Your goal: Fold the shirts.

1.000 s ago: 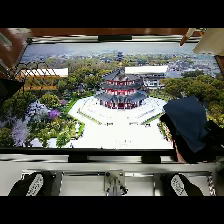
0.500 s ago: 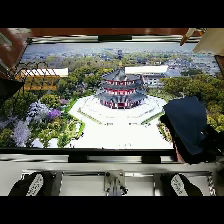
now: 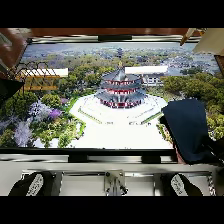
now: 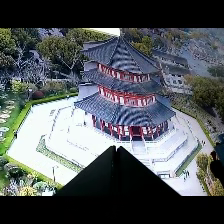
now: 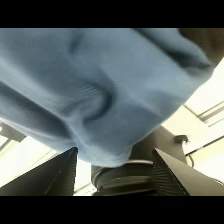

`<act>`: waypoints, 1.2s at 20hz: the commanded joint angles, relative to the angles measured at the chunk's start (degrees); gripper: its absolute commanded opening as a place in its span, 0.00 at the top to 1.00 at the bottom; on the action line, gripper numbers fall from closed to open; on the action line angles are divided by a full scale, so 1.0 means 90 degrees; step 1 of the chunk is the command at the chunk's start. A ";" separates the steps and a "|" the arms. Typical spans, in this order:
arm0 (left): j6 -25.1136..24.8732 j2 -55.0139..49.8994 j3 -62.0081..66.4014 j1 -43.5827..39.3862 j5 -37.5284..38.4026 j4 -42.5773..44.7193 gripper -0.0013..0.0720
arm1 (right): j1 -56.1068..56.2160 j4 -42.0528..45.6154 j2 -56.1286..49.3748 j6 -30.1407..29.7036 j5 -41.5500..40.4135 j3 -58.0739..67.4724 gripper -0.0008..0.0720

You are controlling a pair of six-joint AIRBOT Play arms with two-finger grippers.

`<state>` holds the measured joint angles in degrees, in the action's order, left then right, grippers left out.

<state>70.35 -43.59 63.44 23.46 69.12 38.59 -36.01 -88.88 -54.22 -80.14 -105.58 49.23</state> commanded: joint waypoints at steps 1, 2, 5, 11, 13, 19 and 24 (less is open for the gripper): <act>0.0002 -0.0007 -0.0002 -0.0005 -0.0005 0.0002 0.94 | 0.0000 0.0228 0.0005 -0.0206 0.0024 0.0058 0.20; 0.0002 -0.0015 -0.0002 -0.0005 -0.0005 0.0002 0.94 | 0.0000 0.0335 0.0002 -0.0214 0.0027 0.0221 0.20; -0.0022 -0.0134 0.0005 -0.0005 -0.0005 0.0032 0.94 | -0.0007 0.1061 -0.0151 -0.0452 0.0073 0.1450 0.20; 0.0447 -0.1151 0.0770 -0.1173 -0.0007 0.2305 0.94 | 0.0680 0.0175 -0.0505 -0.1280 0.2322 0.4102 0.20; 0.1081 -0.1761 0.1401 -0.2052 0.0000 0.3738 0.94 | 0.1727 -0.0104 -0.0556 -0.1265 0.3045 0.4119 0.20; 0.2509 -0.3519 0.2708 -0.4131 0.1525 0.6207 0.03 | 0.4758 -0.0624 -0.2069 -0.0401 0.2596 0.4119 0.20; 0.2555 -0.4017 0.2691 -0.4554 0.1834 0.6283 0.07 | 0.5251 -0.0709 -0.2688 -0.0381 0.2341 0.4119 0.20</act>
<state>91.70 -76.99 86.78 -14.79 83.11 91.81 7.90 -93.56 -75.42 -84.18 -83.37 86.15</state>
